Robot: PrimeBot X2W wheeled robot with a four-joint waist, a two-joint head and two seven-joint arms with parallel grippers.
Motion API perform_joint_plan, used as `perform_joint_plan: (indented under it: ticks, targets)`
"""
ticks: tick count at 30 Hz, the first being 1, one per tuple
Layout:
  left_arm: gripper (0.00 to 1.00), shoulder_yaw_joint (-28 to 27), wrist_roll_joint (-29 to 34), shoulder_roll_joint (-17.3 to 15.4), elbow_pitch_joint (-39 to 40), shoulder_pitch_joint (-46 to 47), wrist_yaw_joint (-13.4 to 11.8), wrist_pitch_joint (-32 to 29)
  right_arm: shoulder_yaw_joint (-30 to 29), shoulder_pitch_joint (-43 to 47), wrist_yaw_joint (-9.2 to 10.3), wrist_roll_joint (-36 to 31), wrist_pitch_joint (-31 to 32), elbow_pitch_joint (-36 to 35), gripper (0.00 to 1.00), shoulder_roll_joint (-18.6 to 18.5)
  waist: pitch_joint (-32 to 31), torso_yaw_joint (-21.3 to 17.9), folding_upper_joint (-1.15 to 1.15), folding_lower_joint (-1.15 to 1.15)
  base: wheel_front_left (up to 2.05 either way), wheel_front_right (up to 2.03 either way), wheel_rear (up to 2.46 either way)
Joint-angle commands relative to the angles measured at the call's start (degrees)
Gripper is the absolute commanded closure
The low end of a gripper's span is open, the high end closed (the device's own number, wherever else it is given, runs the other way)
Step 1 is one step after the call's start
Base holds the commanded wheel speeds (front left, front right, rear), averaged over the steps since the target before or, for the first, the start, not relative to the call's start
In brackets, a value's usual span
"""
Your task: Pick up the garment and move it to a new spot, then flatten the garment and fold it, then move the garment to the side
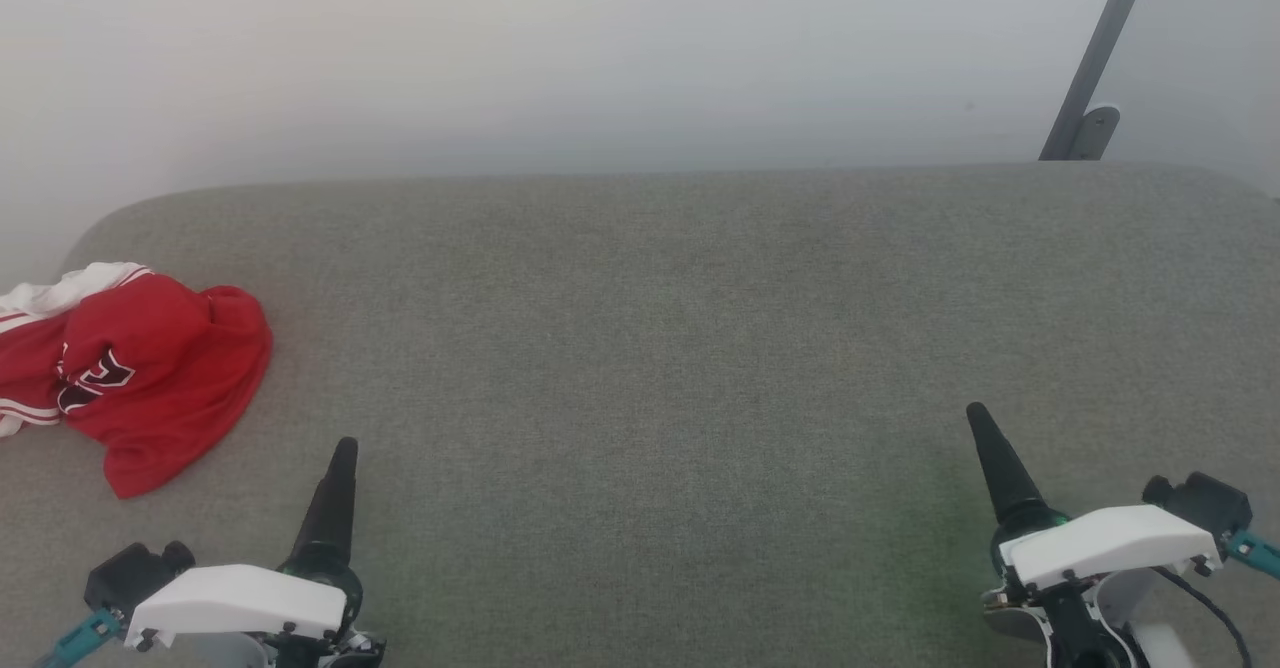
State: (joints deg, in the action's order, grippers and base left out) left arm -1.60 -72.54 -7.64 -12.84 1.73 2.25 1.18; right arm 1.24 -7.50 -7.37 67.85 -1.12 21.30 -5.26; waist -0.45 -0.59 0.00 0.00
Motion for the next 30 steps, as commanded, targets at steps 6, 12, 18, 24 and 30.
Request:
perform_joint_plan:
  ticks: [6, 12, 18, 24, 30]
  targets:
    - [0.0, 1.24, 9.03, -2.13, 0.77, 0.31, -1.04, 1.74, -0.25, -2.29, -0.14, -10.22, -0.93, 0.53, 0.0, -0.04, -0.24, -0.02, 0.0, 0.0, 0.0, 0.0, 0.0]
    - [0.0, 1.74, 15.13, -3.61, 0.91, 0.43, -1.24, 2.93, -0.65, -2.6, -0.14, -16.6, -1.19, 0.5, 0.0, 0.22, -0.4, 0.02, 0.0, 0.0, 0.0, 0.0, 0.0]
    - [0.0, 1.61, 19.48, -4.51, 1.03, 0.54, -0.62, 4.08, -1.13, -2.89, -0.15, -21.67, -1.57, -0.03, 0.0, 0.11, -0.4, -0.02, 0.0, 0.0, 0.0, 0.0, 0.0]
    - [0.0, 1.33, 23.14, -5.15, 1.02, 0.56, -0.26, 5.16, -1.4, -2.85, -0.15, -26.0, -1.99, -0.64, 0.0, -0.05, -0.38, -0.2, 0.0, 0.0, 0.0, 0.0, 0.0]
    - [0.0, 1.1, 26.6, -5.58, 1.21, 0.12, 0.24, 6.16, -1.66, -2.66, -0.15, -29.9, -2.31, -1.16, 0.0, -0.28, -0.41, -0.42, 0.0, 0.0, 0.0, 0.0, 0.0]
